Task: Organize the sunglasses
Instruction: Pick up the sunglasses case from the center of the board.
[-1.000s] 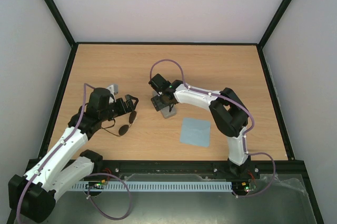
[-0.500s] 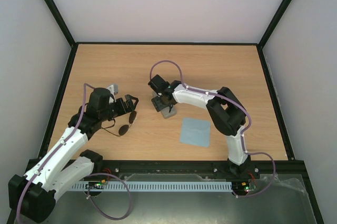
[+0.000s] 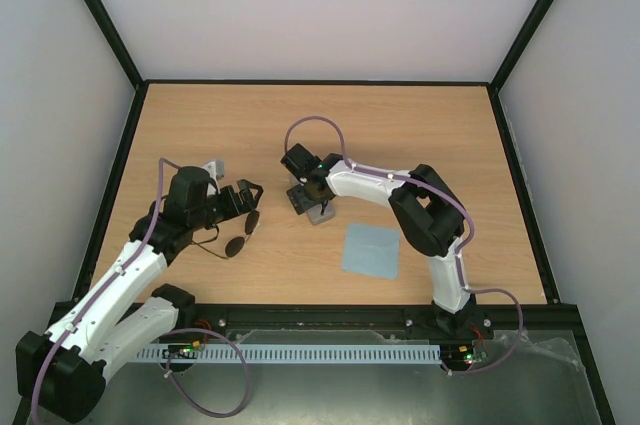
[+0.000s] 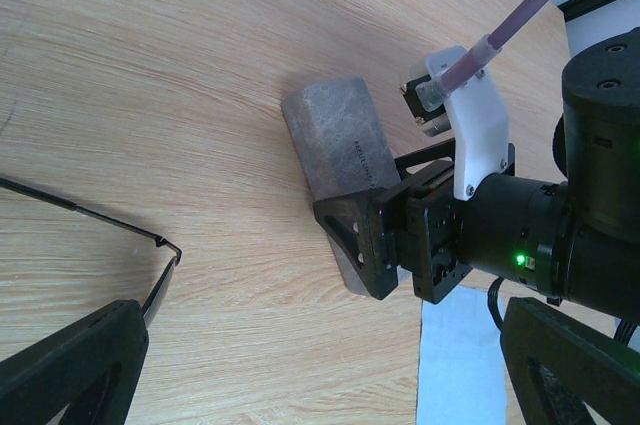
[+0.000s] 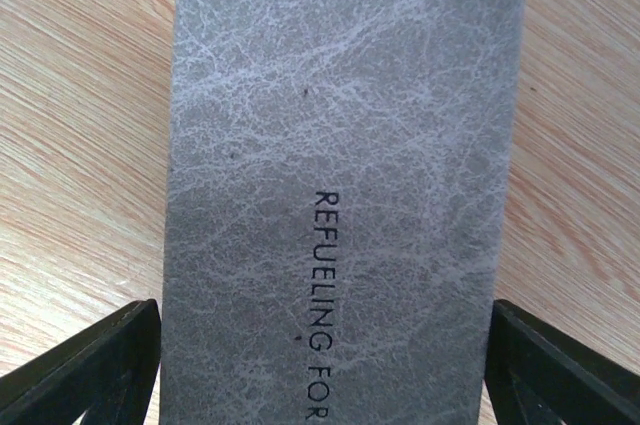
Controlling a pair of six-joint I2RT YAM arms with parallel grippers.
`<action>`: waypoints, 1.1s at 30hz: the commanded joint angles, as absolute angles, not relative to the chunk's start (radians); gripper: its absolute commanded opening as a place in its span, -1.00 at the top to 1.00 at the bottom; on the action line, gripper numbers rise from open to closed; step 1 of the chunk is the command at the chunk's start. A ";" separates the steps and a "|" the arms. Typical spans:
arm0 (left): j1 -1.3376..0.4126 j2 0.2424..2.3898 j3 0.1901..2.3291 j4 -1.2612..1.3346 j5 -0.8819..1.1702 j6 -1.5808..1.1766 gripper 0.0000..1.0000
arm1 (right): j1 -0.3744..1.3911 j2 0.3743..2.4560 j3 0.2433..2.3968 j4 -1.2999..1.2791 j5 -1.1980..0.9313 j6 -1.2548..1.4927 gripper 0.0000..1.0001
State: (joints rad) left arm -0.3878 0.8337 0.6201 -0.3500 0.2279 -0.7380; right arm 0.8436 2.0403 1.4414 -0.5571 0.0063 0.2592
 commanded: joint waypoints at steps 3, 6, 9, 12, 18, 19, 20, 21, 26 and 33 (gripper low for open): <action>-0.392 0.828 0.606 -0.339 0.236 -0.741 -0.99 | 0.842 2.003 1.453 -0.586 0.013 0.267 -0.69; -0.391 0.830 0.604 -0.337 0.236 -0.742 -0.99 | 0.842 1.991 1.455 -0.586 0.022 0.269 -0.64; -0.391 0.829 0.603 -0.336 0.238 -0.744 -0.99 | 0.842 1.988 1.459 -0.589 0.025 0.271 -0.64; -0.392 0.829 0.606 -0.336 0.237 -0.745 -0.99 | 0.842 1.983 1.460 -0.590 0.028 0.274 -0.65; -0.393 0.823 0.601 -0.338 0.240 -0.745 -0.99 | 0.842 1.979 1.453 -0.593 0.040 0.277 -0.60; -0.393 0.822 0.600 -0.338 0.238 -0.746 -0.99 | 0.842 1.976 1.451 -0.592 0.040 0.278 -0.59; -0.393 0.817 0.600 -0.340 0.239 -0.747 -0.99 | 0.842 1.974 1.448 -0.591 0.040 0.278 -0.57; -0.393 0.816 0.599 -0.340 0.239 -0.748 -0.99 | 0.842 1.973 1.448 -0.590 0.040 0.279 -0.56; -0.394 0.811 0.597 -0.340 0.241 -0.752 -0.99 | 0.839 1.970 1.440 -0.587 0.037 0.279 -0.48; -0.396 0.798 0.596 -0.349 0.242 -0.755 -0.99 | 0.838 1.971 1.423 -0.583 0.032 0.284 -0.56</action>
